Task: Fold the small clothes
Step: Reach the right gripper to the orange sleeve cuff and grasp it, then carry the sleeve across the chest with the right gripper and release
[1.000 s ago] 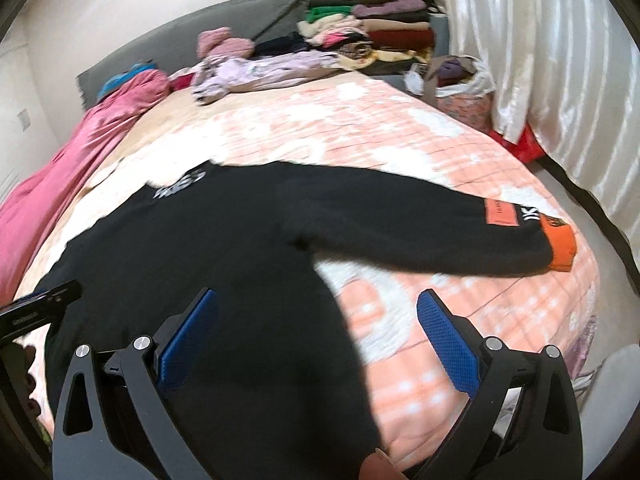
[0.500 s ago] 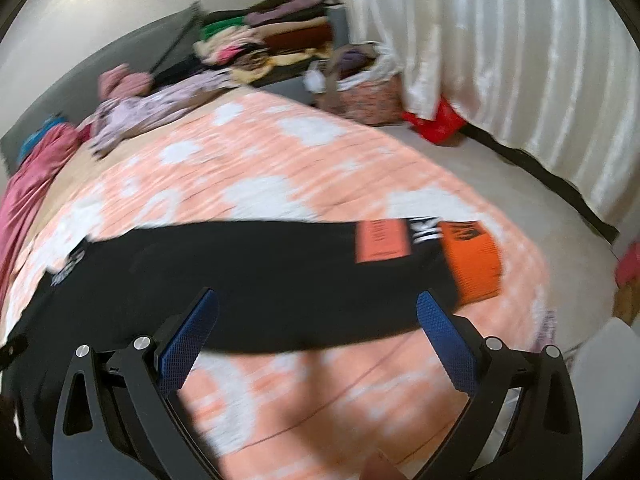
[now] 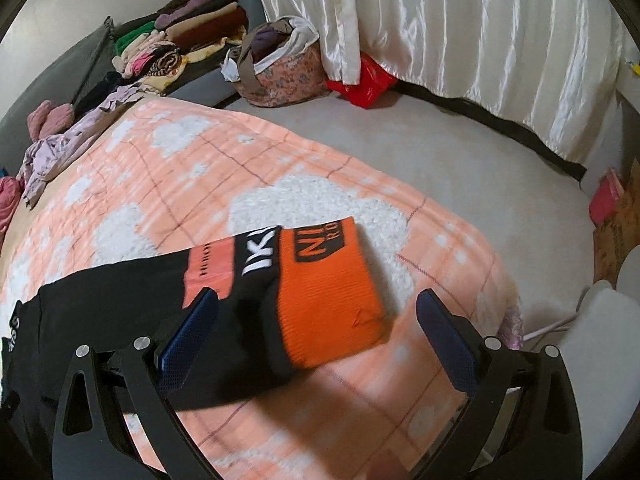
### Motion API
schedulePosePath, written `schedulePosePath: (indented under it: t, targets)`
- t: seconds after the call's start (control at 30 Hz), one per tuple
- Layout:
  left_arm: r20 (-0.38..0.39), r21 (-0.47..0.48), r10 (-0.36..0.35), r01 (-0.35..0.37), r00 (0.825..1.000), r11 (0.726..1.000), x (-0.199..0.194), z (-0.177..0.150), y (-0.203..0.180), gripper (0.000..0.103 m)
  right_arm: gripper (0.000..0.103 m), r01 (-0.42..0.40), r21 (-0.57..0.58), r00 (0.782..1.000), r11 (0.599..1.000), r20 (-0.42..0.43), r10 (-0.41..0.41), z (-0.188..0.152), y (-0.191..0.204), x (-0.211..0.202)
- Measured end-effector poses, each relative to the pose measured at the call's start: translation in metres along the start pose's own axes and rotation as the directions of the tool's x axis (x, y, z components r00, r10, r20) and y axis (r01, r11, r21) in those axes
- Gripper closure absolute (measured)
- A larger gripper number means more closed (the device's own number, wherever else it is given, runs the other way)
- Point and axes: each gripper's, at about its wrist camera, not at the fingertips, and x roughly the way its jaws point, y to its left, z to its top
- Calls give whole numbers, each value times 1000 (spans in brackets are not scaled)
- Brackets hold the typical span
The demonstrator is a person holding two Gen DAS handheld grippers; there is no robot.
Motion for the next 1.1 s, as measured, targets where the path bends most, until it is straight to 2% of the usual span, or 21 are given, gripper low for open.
schedulePosePath:
  t: [0.03,0.07,0.13,0.27,0.33,0.47,0.6,0.83,1.0,1.1]
  targets:
    - [2,3,4,-4,1000,1000,3,0,-1,9,11,-11,5,1000,1000,-6,11,2,-2,4]
    - [-1,5,7,-7,1000,1000,7,0,-1,9,27,-14,10,1000,1000,-15,14,3,-4,7]
    - [-7,7,11,-11,1000,1000,12,0,-2,9,36,-44,22,998,999,-43,45,5,-7,14]
    - [-27,6,21,-21,999,1000,24,-2,-1,9,73,-124,39,991,992,-44,126,7,-8,17]
    - [-23,9,23,-23,999,1000,27,-3,-1,9,81,-176,51,983,983,-37,178,8,-9,16]
    - [-15,5,11,-10,1000,1000,25,-3,1,9,87,-249,27,969,968,4,249,10,-1,-1]
    - [6,-11,-29,29,1000,1000,13,0,4,9,88,-338,-16,940,941,37,339,14,20,-28]
    - [54,-28,-72,73,996,997,-13,3,9,9,88,-502,-138,859,854,33,510,22,89,-82]
    - [70,-69,-100,105,993,992,-23,3,24,9,88,-606,-223,788,763,-34,615,19,160,-107]
    - [73,-101,-100,107,992,989,-25,2,39,9,88,-646,-270,755,714,-82,651,12,203,-116]
